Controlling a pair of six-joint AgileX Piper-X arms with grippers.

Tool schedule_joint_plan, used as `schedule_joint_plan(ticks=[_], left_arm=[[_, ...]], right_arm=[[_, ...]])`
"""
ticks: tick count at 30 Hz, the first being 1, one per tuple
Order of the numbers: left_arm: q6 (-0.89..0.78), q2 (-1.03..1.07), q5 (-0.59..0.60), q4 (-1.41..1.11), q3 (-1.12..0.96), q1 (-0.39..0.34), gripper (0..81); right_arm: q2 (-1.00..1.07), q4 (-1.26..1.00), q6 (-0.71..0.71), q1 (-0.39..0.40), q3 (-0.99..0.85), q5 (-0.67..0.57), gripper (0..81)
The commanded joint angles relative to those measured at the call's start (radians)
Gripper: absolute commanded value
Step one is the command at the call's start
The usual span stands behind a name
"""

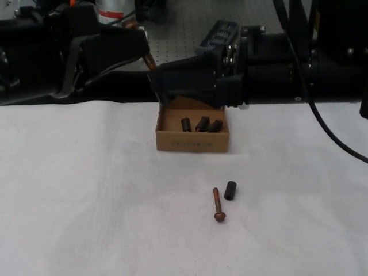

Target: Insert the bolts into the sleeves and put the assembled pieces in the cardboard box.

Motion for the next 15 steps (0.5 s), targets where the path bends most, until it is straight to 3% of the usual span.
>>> schedule_joint_plan(ticks=[1,15], left_arm=[[0.026,-0.008,0.013,0.028,-0.003,-0.001,0.6],[0.113,-0.008,0.11,0.085,-0.003,-0.001,0.6]], right_arm=[[-0.006,-0.049,0.0,-0.018,-0.012,0.017,2.8],[-0.006,-0.049,0.0,-0.018,-0.012,-0.095,2.8]])
